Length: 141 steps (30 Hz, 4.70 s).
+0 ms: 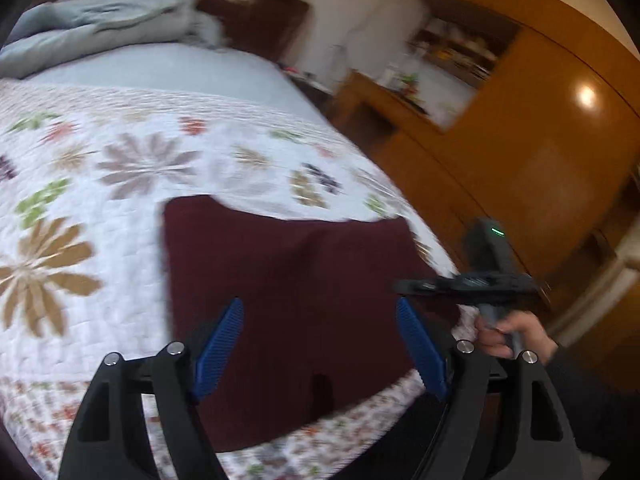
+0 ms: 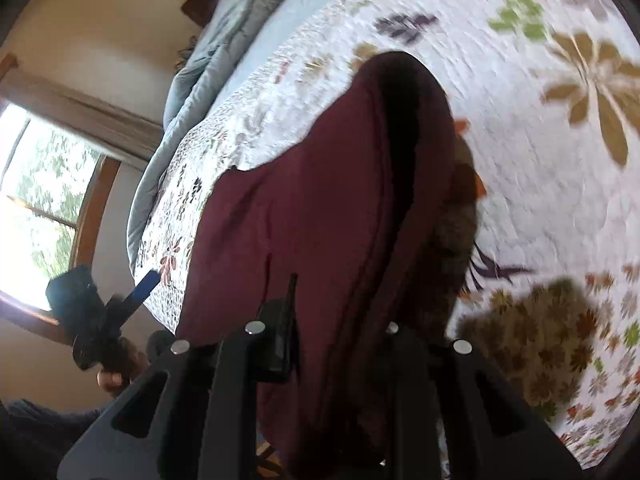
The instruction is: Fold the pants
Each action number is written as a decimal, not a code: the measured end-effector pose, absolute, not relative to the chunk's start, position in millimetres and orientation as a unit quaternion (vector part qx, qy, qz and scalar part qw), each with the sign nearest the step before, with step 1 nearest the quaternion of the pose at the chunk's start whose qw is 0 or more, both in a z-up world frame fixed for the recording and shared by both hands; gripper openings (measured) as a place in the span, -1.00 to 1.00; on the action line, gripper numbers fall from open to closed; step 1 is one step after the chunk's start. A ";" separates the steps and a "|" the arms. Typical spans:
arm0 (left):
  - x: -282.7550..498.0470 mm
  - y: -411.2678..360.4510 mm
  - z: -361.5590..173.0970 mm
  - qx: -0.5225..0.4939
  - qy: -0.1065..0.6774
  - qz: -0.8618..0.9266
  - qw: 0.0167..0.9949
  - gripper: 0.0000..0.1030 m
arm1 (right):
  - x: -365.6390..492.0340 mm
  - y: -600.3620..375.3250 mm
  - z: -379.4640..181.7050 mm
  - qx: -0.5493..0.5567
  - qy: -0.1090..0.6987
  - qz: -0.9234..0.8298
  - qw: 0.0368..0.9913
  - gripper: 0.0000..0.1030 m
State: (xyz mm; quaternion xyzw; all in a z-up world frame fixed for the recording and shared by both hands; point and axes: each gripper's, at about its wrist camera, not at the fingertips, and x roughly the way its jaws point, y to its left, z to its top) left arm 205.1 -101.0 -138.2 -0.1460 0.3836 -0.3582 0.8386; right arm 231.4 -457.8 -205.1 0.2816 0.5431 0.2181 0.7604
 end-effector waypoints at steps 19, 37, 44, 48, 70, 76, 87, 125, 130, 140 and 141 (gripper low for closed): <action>190.5 -115.7 -197.1 -0.121 0.439 -0.350 0.819 0.50 | 213.1 -482.4 -226.9 0.375 0.537 0.253 0.712 -0.01; 333.6 -58.5 -224.4 -0.374 0.475 -0.359 0.711 0.07 | 272.1 -472.9 -187.0 0.366 0.496 0.255 0.745 -0.29; 341.6 -33.3 -292.7 -0.469 0.497 -0.332 0.650 -0.94 | 275.3 -517.5 -241.5 0.442 0.500 0.246 0.703 -1.00; 335.9 -30.2 -280.6 -0.464 0.497 -0.328 0.656 -0.80 | 272.3 -513.6 -220.6 0.418 0.503 0.233 0.719 -0.89; 246.3 -12.0 -243.3 -0.393 0.494 -0.384 0.673 0.60 | 177.9 -522.8 -224.6 0.465 0.502 0.235 0.690 -0.24; 256.7 18.0 -243.1 -0.395 0.508 -0.350 0.681 0.76 | 196.2 -538.7 -195.8 0.413 0.535 0.208 0.707 0.96; 291.2 -8.7 -256.4 -0.394 0.559 -0.359 0.634 0.76 | 244.8 -484.0 -229.7 0.351 0.623 0.228 0.660 0.96; 291.5 -53.4 -239.6 -0.329 0.587 -0.361 0.646 -0.37 | 242.6 -428.4 -180.5 0.271 0.602 0.241 0.711 -0.24; 289.4 -22.6 -213.1 -0.335 0.555 -0.366 0.667 -0.37 | 248.1 -396.5 -150.2 0.247 0.589 0.262 0.723 -0.25; 331.8 111.5 -171.8 -0.336 0.500 -0.298 0.741 -0.37 | 352.0 -268.5 -128.5 0.207 0.567 0.319 0.731 -0.25; 340.6 128.7 -170.3 -0.335 0.497 -0.286 0.748 -0.37 | 367.4 -250.7 -130.3 0.203 0.567 0.323 0.730 -0.25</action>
